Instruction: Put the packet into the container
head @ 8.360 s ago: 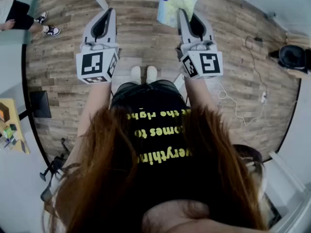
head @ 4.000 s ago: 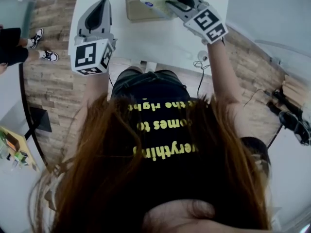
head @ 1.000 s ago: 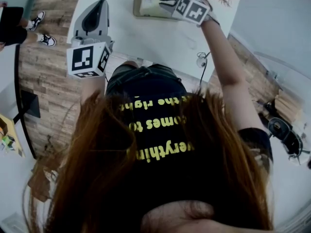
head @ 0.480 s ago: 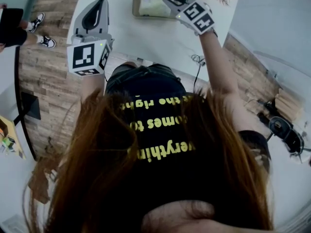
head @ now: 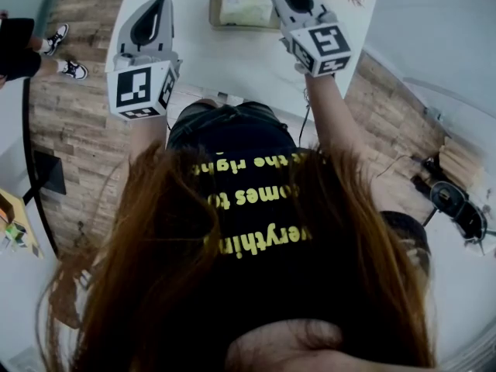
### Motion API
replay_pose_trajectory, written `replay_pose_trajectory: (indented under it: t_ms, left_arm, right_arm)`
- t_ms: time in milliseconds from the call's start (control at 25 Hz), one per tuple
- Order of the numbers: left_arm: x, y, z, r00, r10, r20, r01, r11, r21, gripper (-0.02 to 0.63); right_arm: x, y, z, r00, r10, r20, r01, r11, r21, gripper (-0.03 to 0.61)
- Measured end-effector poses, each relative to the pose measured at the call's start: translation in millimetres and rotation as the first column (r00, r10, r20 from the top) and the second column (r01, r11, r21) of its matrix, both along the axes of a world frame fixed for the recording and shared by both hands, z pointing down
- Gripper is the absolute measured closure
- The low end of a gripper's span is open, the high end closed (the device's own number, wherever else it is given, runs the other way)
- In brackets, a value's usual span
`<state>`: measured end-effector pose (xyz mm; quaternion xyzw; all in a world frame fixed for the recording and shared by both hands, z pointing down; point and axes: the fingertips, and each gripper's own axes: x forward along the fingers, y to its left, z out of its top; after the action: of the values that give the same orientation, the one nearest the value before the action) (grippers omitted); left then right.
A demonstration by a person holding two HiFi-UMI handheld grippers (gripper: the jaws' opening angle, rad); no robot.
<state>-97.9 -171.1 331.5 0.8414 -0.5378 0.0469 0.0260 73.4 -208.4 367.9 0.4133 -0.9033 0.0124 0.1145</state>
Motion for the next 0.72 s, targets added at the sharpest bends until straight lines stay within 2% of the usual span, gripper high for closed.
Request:
replay_pose_trajectory:
  t_ms: [200, 440, 720]
  left_arm:
    - [3.0, -1.3, 1.6, 1.0, 0.003, -0.006, -0.003, 1.0, 0.004, 0.612]
    - [1.5, -6.0, -2.7, 1.0, -0.003, -0.009, 0.003, 0.999, 0.045, 0.612]
    - [0.2, -7.4, -3.9, 1.0, -0.008, 0.001, 0.008, 0.998, 0.056, 0.612]
  right_arm:
    - [14.7, 22.2, -30.6, 0.992, 0.095, 0.082, -0.1, 0.993, 0.061, 0.56]
    - [15.4, 39.7, -44.6, 0.981, 0.135, 0.138, -0.141, 0.989, 0.039, 0.56]
    - [20.0, 45.6, -56.1, 0.972, 0.174, 0.159, -0.188, 0.979, 0.083, 0.56]
